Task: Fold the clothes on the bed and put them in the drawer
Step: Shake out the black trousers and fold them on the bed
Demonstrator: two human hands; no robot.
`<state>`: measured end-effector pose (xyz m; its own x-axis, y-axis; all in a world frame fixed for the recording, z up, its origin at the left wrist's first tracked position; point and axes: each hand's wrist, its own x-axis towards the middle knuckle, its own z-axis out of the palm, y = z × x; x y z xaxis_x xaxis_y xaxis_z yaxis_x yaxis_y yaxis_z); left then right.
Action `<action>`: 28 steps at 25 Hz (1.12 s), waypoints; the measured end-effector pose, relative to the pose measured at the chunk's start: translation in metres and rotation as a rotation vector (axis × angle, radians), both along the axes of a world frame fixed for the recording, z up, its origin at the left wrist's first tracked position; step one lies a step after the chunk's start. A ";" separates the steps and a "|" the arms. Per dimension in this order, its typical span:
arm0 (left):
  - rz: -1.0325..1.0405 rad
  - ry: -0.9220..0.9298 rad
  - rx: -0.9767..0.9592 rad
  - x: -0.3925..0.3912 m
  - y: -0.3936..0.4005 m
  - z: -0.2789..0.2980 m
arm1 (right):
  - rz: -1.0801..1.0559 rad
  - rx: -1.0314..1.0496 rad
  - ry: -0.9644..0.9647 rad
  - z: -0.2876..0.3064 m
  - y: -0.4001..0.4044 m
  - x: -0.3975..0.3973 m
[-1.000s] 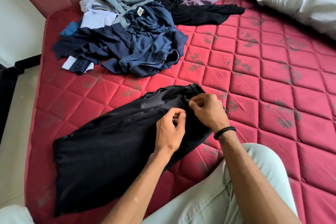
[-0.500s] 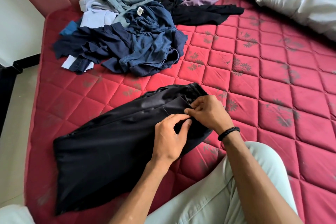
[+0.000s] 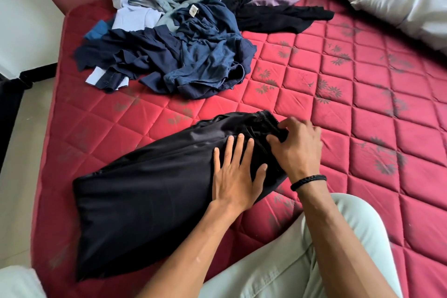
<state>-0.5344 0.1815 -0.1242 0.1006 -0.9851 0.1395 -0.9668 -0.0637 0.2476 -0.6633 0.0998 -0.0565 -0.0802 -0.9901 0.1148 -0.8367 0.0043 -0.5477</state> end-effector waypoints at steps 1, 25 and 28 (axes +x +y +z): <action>0.006 -0.012 0.016 -0.001 0.000 0.000 | -0.045 0.052 0.026 -0.002 -0.003 -0.006; 0.883 1.762 0.070 0.255 0.218 0.060 | 0.907 -0.219 0.096 0.014 0.175 0.224; 0.794 1.234 0.029 0.260 0.214 0.046 | 0.902 -0.006 0.461 -0.031 0.156 0.221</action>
